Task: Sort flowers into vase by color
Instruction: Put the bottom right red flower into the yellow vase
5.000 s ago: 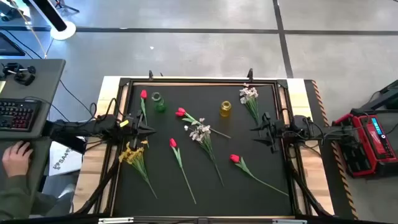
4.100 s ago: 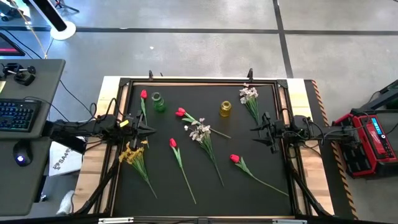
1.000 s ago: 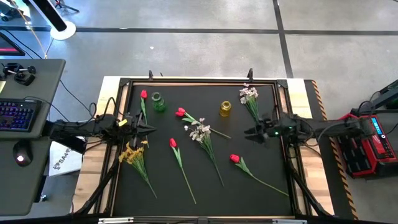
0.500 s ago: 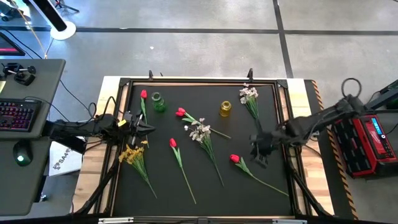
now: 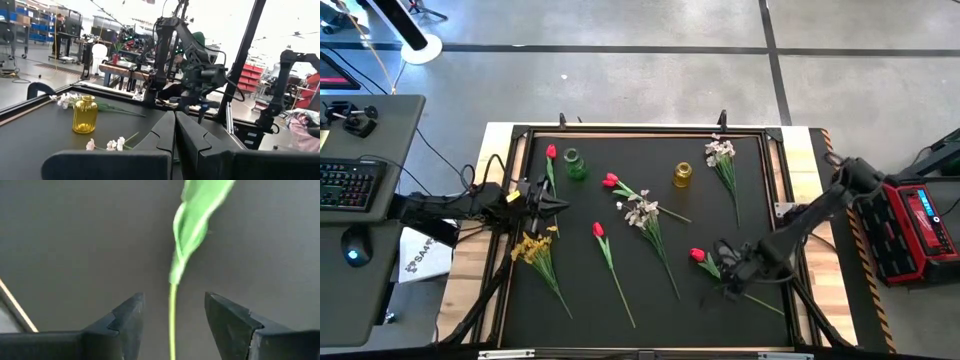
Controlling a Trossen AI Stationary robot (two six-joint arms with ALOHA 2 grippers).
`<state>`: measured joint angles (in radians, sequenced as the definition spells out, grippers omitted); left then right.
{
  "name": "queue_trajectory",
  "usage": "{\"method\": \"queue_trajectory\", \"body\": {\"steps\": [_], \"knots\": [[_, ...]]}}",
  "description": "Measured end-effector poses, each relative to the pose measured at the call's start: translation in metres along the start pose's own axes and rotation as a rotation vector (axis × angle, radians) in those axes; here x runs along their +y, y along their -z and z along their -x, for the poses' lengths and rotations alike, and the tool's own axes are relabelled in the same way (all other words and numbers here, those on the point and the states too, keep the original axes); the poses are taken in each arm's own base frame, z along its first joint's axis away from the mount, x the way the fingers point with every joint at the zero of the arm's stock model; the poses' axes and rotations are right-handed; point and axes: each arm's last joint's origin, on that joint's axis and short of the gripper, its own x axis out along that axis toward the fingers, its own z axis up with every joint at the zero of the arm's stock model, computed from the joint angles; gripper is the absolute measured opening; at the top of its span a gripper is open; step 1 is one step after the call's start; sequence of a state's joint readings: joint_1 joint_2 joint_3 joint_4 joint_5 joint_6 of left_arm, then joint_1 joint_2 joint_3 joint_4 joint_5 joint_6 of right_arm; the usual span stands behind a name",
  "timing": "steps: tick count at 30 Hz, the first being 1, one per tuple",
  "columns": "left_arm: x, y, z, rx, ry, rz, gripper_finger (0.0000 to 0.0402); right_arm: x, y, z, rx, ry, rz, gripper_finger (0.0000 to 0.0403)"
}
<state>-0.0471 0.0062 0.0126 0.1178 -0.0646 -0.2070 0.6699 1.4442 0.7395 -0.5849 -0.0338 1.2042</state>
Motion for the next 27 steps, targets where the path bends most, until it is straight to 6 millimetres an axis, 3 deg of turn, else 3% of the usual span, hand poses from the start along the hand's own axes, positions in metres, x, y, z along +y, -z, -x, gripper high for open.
{"method": "queue_trajectory", "body": {"steps": [8,12,16,18,21,27], "knots": [[0.000,0.000,-0.001,0.003,0.000,-0.002,0.0000,0.005,-0.009,-0.025,-0.040,0.031,-0.020,0.0178],[0.000,-0.001,-0.001,-0.011,0.002,-0.001,0.0000,0.004,-0.010,-0.028,-0.058,0.053,-0.032,0.0120],[-0.001,-0.003,-0.001,-0.031,0.006,-0.004,0.0000,0.004,-0.010,-0.028,-0.107,0.068,-0.043,0.0029],[-0.001,-0.003,-0.001,-0.030,0.009,-0.016,0.0000,0.005,-0.009,-0.027,-0.137,0.069,-0.029,0.0011],[-0.001,-0.002,-0.001,-0.022,0.014,-0.024,0.0000,0.009,-0.013,-0.020,-0.215,0.079,-0.017,0.0017],[-0.001,-0.002,-0.001,-0.021,0.016,-0.025,0.0000,0.030,-0.033,0.022,-0.499,0.051,0.132,0.0005]]}}
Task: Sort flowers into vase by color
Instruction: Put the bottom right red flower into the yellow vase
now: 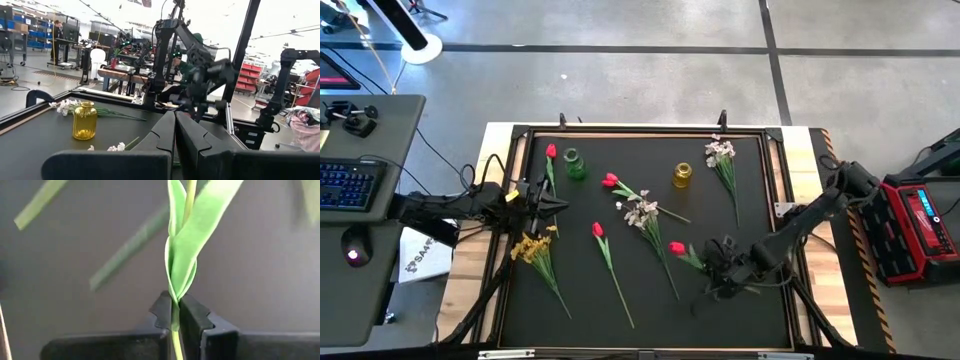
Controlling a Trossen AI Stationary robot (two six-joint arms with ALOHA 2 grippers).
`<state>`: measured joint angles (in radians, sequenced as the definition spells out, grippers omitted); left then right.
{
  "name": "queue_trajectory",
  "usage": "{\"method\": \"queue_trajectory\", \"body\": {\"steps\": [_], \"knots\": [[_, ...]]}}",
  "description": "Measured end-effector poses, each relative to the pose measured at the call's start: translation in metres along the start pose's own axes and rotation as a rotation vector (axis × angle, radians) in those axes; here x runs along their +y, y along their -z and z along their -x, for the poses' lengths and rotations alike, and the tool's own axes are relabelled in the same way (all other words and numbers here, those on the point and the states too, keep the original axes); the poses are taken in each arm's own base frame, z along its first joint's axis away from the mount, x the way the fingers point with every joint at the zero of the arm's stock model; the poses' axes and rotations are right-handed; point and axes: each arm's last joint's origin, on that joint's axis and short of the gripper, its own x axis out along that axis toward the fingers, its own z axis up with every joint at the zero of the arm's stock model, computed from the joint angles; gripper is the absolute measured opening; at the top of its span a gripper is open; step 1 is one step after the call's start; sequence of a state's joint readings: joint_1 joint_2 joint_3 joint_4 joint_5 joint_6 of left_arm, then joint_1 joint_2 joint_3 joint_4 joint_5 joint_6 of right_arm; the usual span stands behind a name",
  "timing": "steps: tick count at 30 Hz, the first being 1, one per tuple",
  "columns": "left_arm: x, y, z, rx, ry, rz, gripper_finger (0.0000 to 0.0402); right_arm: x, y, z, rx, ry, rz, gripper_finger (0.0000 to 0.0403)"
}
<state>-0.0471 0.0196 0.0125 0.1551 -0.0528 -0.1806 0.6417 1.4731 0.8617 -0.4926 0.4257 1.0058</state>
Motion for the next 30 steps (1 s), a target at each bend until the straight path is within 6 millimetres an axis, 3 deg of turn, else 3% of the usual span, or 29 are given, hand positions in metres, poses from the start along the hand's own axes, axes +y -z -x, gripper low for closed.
{"method": "queue_trajectory", "body": {"steps": [3,6,10,14,21,25,30], "knots": [[0.000,0.000,0.000,0.000,0.000,-0.002,0.0000,0.001,-0.017,0.016,-0.249,0.017,0.122,0.0002],[0.000,-0.001,0.000,-0.009,0.000,-0.001,0.0000,-0.011,-0.023,0.025,-0.413,-0.081,0.177,0.0002],[0.000,-0.002,0.000,-0.023,0.002,0.000,0.0000,-0.043,-0.031,0.029,-0.716,-0.263,0.208,0.0001],[-0.001,-0.003,0.000,-0.035,0.003,0.000,0.0000,-0.082,-0.047,0.030,-0.974,-0.230,0.236,0.0001],[-0.001,-0.005,0.000,-0.056,0.001,0.000,0.0000,-0.130,-0.083,0.039,-1.192,-0.023,0.222,0.0000],[-0.001,-0.008,0.000,-0.080,0.001,-0.022,0.0000,-0.153,-0.097,0.046,-1.301,-0.020,0.251,0.0000],[-0.001,-0.008,0.000,-0.084,-0.001,-0.021,0.0000,-0.182,-0.108,0.042,-1.319,0.003,0.235,0.0000]]}}
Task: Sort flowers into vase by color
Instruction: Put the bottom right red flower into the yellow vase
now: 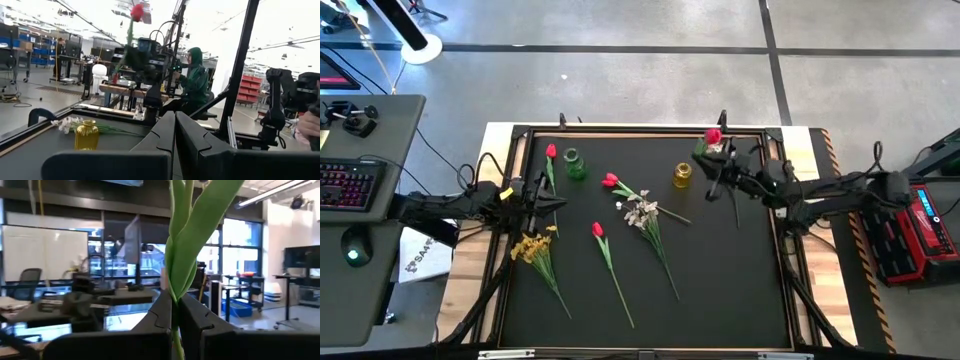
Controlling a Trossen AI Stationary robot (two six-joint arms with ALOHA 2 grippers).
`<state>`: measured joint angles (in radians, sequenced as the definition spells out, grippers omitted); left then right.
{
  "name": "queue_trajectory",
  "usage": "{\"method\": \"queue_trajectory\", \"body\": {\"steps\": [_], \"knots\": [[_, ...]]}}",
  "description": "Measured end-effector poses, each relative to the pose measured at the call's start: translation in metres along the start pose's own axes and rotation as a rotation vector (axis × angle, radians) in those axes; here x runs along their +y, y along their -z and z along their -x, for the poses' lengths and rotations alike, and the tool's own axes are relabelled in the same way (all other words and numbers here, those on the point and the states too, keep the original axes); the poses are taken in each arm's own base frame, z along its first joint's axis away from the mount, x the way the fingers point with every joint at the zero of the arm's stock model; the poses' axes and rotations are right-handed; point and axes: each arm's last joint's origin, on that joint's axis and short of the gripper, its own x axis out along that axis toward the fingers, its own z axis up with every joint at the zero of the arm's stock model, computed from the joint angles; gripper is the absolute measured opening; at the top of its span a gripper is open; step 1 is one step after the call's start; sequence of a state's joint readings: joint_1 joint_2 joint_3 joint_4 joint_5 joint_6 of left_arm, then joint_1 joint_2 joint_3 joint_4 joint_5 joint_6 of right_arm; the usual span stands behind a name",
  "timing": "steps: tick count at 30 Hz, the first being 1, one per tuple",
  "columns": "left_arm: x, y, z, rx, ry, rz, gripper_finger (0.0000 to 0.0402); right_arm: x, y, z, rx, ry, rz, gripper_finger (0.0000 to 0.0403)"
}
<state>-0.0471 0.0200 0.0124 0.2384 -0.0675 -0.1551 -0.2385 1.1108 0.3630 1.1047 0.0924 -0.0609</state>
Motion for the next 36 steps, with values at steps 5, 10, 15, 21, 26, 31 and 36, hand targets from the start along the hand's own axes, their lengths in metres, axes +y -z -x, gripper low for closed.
{"method": "queue_trajectory", "body": {"steps": [5,10,15,21,26,31,36], "knots": [[0.000,0.000,0.000,0.000,0.000,0.000,0.0000,-0.016,0.004,-0.006,-0.077,0.000,-0.039,0.0000],[0.000,0.000,0.000,0.002,-0.001,0.001,0.0000,-0.020,0.020,-0.009,0.013,0.013,-0.049,0.0000],[0.000,0.000,0.000,0.002,-0.001,0.001,0.0000,-0.022,0.013,-0.007,-0.025,0.027,-0.062,0.0000],[0.000,0.000,0.000,0.003,-0.001,0.001,0.0000,-0.032,0.013,-0.004,0.044,0.106,-0.118,0.0000],[0.000,0.000,0.000,0.003,-0.001,0.000,0.0000,-0.036,0.024,-0.003,0.148,0.138,-0.156,0.0000],[0.000,0.000,0.000,0.002,-0.001,0.000,0.0000,-0.038,0.029,-0.001,0.203,0.193,-0.156,0.0000],[0.000,0.000,0.000,0.001,-0.002,0.000,0.0000,-0.039,0.035,0.000,0.259,0.243,-0.162,0.0003]]}}
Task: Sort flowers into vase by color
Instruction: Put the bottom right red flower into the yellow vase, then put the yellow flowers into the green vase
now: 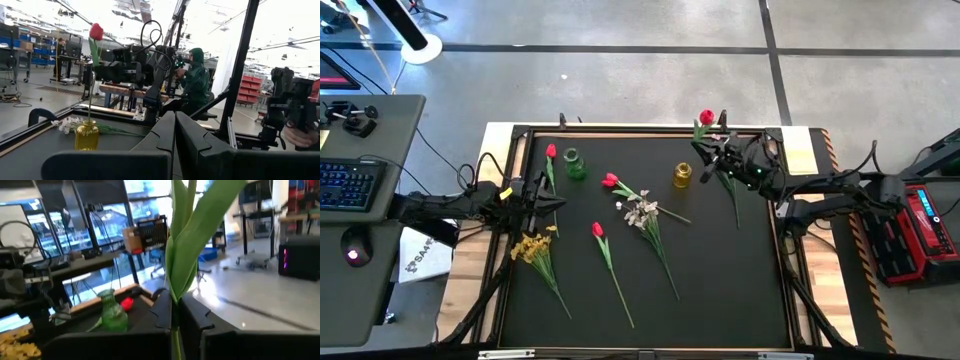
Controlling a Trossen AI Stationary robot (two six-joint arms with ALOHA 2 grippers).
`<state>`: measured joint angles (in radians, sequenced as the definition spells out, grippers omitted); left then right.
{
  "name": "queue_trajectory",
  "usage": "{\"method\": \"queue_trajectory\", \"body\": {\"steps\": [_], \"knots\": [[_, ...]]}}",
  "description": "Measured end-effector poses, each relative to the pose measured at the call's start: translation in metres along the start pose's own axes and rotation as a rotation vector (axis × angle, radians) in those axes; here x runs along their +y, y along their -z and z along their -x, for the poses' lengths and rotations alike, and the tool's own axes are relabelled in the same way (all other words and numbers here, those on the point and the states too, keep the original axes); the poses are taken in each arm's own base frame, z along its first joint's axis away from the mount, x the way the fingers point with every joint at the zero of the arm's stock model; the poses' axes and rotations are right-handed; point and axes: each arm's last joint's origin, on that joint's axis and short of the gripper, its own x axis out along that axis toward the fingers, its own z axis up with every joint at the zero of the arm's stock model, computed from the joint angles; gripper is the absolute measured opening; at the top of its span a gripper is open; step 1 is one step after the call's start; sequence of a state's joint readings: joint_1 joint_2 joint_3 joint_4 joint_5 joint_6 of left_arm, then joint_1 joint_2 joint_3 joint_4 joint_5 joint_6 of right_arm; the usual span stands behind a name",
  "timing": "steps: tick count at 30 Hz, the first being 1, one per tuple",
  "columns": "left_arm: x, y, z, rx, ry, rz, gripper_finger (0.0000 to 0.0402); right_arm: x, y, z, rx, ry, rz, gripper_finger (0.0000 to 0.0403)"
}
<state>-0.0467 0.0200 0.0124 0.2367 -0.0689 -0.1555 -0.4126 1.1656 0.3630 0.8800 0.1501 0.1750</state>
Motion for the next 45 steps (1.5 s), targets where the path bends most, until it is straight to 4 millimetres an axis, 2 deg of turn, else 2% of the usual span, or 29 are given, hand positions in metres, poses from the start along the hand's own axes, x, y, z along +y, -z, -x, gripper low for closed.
{"method": "queue_trajectory", "body": {"steps": [7,11,20,23,28,33,38,42,45], "knots": [[0.001,0.000,0.000,-0.005,-0.030,-0.001,0.0000,-0.002,0.008,0.000,0.076,0.028,-0.015,0.0016],[0.001,0.000,0.000,-0.005,-0.031,0.000,0.0000,-0.002,0.008,0.000,0.077,0.029,-0.015,0.0037],[0.001,0.000,0.000,-0.006,-0.032,0.000,0.0000,-0.001,0.009,0.000,0.112,0.011,-0.017,0.0138],[0.001,0.000,0.000,-0.005,-0.032,0.000,0.0000,0.000,0.007,-0.006,0.193,0.029,0.005,0.0173],[0.001,0.000,0.000,-0.006,-0.031,0.000,0.0000,0.003,-0.010,-0.019,0.385,0.105,0.090,0.0209],[0.001,0.000,0.000,0.002,-0.020,0.019,0.0000,0.010,-0.037,-0.025,0.572,0.161,0.139,0.0216],[0.001,0.000,0.000,0.002,-0.019,0.024,0.0000,0.025,-0.055,-0.019,0.700,0.189,0.197,0.0208],[0.001,0.001,0.000,0.003,-0.019,0.014,0.0000,0.042,-0.055,-0.009,0.761,0.170,0.230,0.0198],[0.001,0.001,0.000,0.008,-0.021,0.006,0.0000,0.060,-0.043,0.002,0.785,0.098,0.232,0.0191]]}}
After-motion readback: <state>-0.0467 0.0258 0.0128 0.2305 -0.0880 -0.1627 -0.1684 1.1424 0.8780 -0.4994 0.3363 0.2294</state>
